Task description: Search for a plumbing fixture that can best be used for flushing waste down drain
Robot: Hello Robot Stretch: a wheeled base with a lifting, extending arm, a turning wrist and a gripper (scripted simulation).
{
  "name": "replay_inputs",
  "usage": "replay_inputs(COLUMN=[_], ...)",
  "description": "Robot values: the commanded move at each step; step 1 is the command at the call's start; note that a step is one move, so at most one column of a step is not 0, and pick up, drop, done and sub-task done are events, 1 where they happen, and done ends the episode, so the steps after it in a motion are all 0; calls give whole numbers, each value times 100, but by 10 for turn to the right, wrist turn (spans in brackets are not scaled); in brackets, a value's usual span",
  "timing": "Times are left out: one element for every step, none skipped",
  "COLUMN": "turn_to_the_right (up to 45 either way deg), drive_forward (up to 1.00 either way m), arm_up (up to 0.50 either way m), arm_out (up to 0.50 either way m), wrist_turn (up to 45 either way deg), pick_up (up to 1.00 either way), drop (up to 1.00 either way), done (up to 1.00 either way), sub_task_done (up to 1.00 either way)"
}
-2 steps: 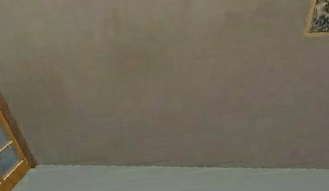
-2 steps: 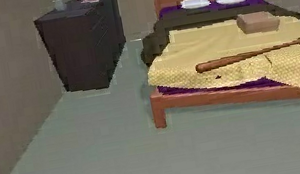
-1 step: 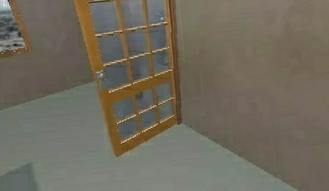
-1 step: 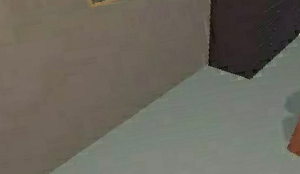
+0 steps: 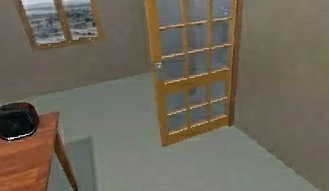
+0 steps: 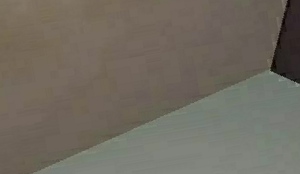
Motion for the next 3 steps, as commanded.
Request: replay_inputs(turn_to_the_right=[0, -120, 0], drive_forward=[45, 0, 100], arm_up=[0, 0, 0], arm_out=[0, 0, 0], wrist_turn=[0, 0, 0], pick_up=[0, 0, 0], drop=[0, 0, 0], done=[0, 0, 0], sub_task_done=[0, 0, 0])
